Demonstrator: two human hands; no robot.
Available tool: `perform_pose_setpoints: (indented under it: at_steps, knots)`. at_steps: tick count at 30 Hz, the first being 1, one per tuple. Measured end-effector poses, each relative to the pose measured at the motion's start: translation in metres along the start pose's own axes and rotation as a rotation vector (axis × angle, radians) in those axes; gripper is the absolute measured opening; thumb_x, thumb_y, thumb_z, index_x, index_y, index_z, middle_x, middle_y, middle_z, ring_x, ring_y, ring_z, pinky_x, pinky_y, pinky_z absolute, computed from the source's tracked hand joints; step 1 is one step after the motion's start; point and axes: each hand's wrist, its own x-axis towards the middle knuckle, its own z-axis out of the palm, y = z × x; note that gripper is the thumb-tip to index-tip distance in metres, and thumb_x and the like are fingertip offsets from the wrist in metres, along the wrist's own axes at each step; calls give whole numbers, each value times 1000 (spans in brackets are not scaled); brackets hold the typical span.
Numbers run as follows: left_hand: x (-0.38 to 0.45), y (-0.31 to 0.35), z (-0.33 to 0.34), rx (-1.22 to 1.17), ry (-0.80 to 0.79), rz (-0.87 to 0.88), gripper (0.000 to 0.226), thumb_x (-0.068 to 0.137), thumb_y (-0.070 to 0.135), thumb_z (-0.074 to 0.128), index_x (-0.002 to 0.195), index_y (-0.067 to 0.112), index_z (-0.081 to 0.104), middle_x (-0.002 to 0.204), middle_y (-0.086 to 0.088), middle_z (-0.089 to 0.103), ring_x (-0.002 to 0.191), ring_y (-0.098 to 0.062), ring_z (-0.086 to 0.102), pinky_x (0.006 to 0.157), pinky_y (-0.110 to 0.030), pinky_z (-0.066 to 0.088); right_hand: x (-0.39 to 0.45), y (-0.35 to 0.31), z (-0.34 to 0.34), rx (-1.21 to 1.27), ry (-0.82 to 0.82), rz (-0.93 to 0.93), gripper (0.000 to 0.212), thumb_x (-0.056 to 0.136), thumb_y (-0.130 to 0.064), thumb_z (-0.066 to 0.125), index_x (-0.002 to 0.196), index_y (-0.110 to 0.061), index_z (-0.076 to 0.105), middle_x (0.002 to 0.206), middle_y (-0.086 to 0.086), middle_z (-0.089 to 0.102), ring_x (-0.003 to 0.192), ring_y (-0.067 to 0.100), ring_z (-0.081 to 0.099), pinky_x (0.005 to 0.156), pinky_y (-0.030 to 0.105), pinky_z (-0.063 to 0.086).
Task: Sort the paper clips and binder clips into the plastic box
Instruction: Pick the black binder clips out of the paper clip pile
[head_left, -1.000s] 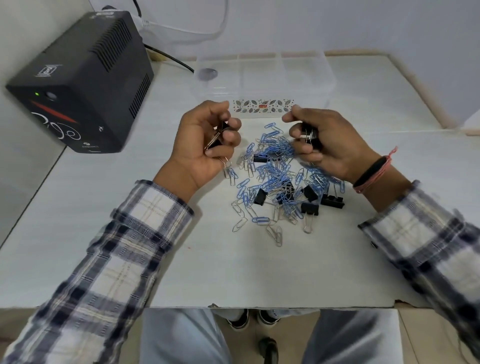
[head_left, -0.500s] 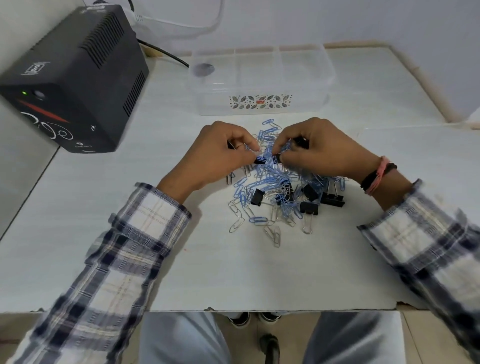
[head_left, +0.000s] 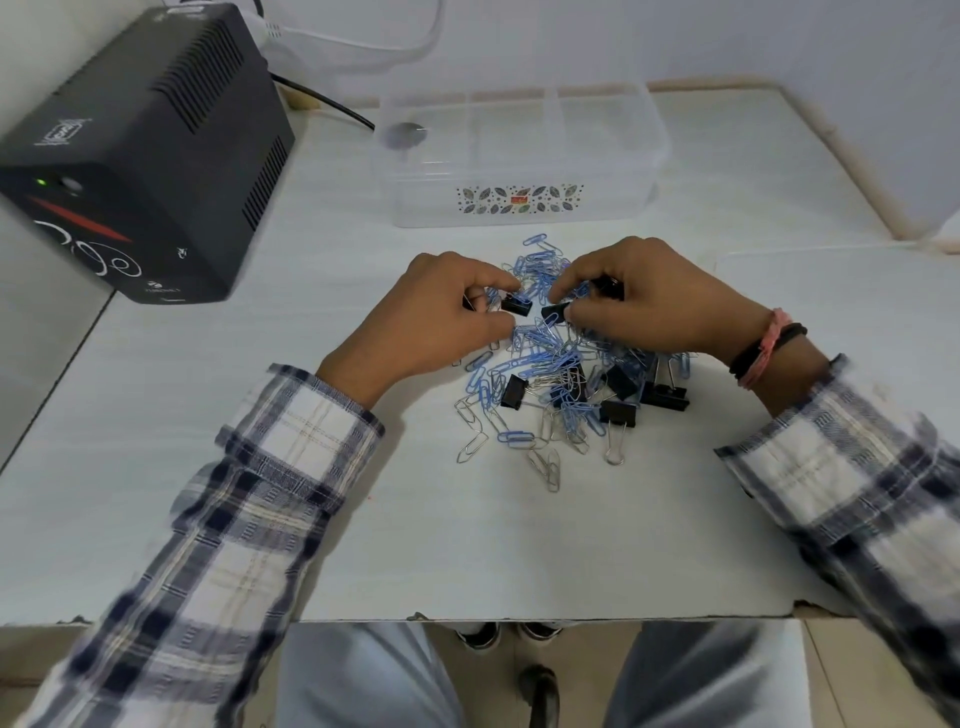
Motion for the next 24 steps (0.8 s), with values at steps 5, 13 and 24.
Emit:
perform_pose_setpoints:
  at_steps: [5,13,24]
  knots:
    - [-1,1,3,12,38,26,25,87,26,78,112,22,78,63,2,67,47,1,53,60,-22,44,0,0,0,51,-9,-3,11,90,-17,69,93,-23,77,53,-6,53,45,5,45,49,11,35]
    - [-1,3,9,108,123,-34,39,75,55,81,86,19,69,70,2,68,65,-13,63,61,-31,52,0,2,-2,49,41,24,12,87,-30,75,85,-19,74,48,-6,50,44,6,41,52,25,37]
    - [-4,16,16,130,165,-89,28,68,44,75,86,23,70,67,6,67,67,-16,65,68,-41,58,1,4,1,65,-35,5,16,88,-31,76,85,-16,74,52,-7,52,47,7,42,53,26,37]
